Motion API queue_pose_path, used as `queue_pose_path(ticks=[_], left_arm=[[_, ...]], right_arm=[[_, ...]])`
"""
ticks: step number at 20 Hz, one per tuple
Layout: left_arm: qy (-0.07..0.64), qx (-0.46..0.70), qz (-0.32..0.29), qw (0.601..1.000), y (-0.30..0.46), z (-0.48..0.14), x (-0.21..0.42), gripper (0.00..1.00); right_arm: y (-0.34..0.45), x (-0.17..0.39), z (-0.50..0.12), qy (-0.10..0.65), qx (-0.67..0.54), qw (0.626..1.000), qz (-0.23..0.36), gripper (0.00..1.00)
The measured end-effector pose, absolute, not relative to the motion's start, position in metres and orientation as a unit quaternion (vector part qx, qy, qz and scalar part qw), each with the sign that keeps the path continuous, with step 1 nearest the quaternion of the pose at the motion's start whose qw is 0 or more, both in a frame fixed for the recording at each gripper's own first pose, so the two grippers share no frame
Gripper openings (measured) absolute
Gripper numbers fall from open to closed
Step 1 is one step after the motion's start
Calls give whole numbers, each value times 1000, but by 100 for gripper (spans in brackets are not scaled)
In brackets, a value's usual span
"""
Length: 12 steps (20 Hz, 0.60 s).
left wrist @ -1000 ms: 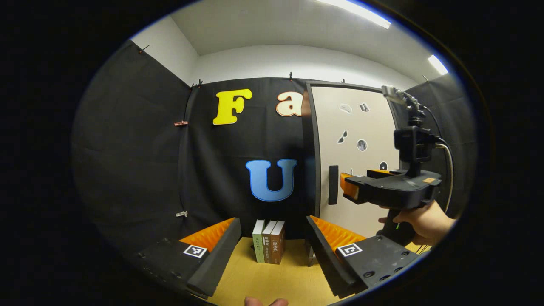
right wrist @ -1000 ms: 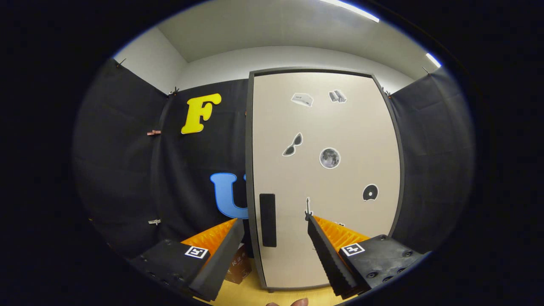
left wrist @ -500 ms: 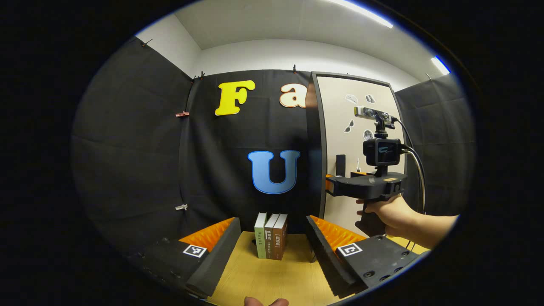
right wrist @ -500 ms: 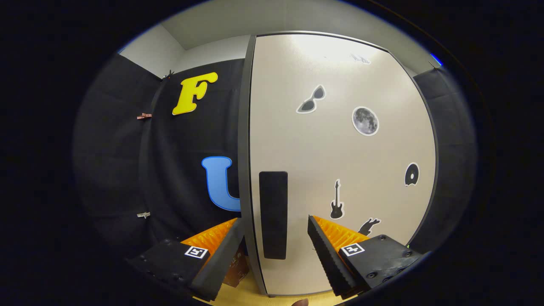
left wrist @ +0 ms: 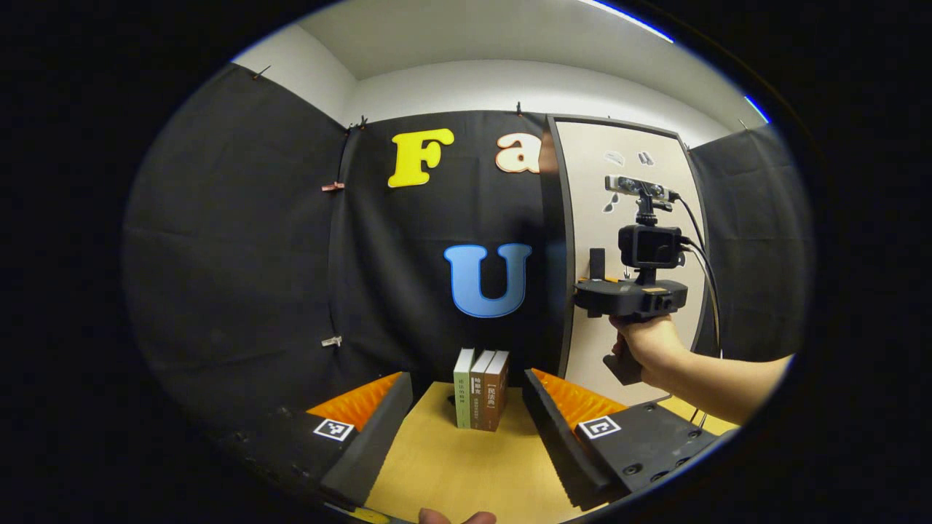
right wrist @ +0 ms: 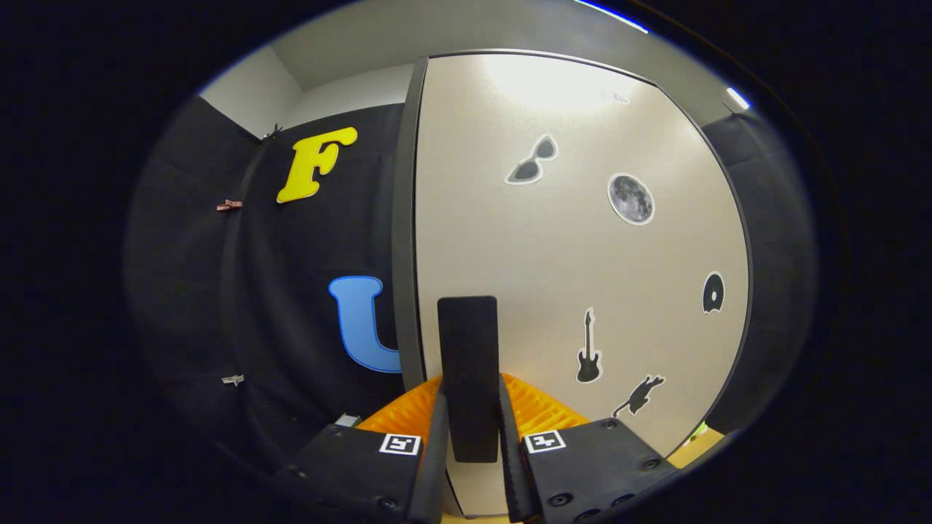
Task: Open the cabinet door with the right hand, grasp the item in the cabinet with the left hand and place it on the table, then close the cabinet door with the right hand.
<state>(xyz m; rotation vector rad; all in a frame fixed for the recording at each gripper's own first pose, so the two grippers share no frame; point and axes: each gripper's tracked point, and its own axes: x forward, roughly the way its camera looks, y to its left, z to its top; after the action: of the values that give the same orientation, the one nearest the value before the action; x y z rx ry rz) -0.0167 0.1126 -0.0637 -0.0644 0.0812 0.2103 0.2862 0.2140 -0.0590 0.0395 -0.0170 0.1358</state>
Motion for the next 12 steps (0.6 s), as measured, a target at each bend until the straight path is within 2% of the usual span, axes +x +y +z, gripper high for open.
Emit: queue_pose_path(ticks=[1,2,3,12], left_arm=[[40,-36,111,992,115,-64,-23,96],[41,-38,115,992,115,-66,-28,96],[42,-38,117,991,115,-65,-33,96],[32,-26,137,990,116,-50,-73,96]], right_arm=[[214,288,-58,-8,25,997,74,29],[213,289,-60,5,37,996,77,29],[214,286,-58,8,46,996,82,20],[209,234,-49,24,40,987,152,20]])
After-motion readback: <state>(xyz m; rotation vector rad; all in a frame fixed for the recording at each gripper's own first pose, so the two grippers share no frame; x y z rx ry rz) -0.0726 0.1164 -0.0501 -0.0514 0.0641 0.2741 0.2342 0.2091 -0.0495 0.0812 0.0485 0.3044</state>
